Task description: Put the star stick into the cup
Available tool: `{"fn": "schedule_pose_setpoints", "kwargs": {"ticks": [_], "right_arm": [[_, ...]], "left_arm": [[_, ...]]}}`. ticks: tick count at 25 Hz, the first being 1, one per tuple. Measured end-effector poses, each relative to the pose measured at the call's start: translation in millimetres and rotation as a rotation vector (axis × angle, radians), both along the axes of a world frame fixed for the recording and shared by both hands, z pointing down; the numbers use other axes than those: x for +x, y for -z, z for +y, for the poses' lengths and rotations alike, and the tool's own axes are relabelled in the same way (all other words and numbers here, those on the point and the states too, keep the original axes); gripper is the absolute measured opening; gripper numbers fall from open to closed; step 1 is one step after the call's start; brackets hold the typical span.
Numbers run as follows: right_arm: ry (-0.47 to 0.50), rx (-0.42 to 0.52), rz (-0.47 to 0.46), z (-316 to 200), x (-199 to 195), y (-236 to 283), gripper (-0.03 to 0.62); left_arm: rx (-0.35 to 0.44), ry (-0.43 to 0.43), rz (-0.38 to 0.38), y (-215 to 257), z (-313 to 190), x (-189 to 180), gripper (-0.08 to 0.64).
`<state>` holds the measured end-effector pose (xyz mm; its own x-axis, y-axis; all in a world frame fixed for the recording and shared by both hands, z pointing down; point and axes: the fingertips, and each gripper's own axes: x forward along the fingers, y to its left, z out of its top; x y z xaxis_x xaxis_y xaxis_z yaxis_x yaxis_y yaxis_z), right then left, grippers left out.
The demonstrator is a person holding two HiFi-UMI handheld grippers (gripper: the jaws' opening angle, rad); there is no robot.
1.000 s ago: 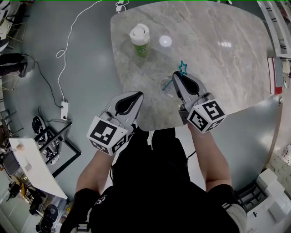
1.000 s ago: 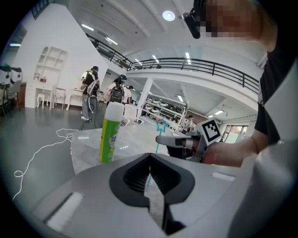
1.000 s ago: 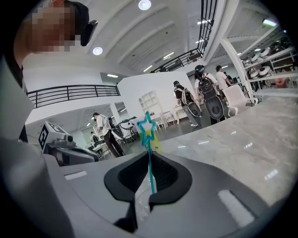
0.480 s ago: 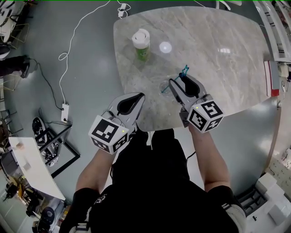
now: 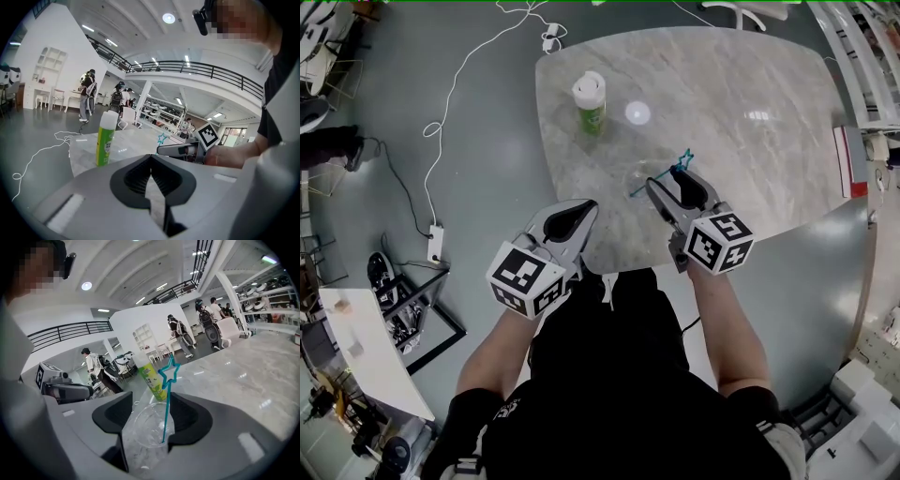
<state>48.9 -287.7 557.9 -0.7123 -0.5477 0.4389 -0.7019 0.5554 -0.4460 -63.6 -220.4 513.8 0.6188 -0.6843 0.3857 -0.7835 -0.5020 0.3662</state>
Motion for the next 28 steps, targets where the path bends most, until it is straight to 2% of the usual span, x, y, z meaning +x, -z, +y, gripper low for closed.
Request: {"fn": "schedule_pose_setpoints", "kwargs": {"ticks": [12,18,28], "right_arm": [[-0.091,-0.102,-0.06,22,14,-11,0.307],[-0.144,-0.116,-0.07,34,24,-7,0.308],[-0.238,-0.113,-0.088,85,38,13,0.31]], "left_arm": [[0.023,-0.019,0.003,19,17,-4,0.003],[0.035,-0.023,0.021,30,27,-9,0.003],[0.089,-0.066,0.066,62,55,-16,0.003]]}}
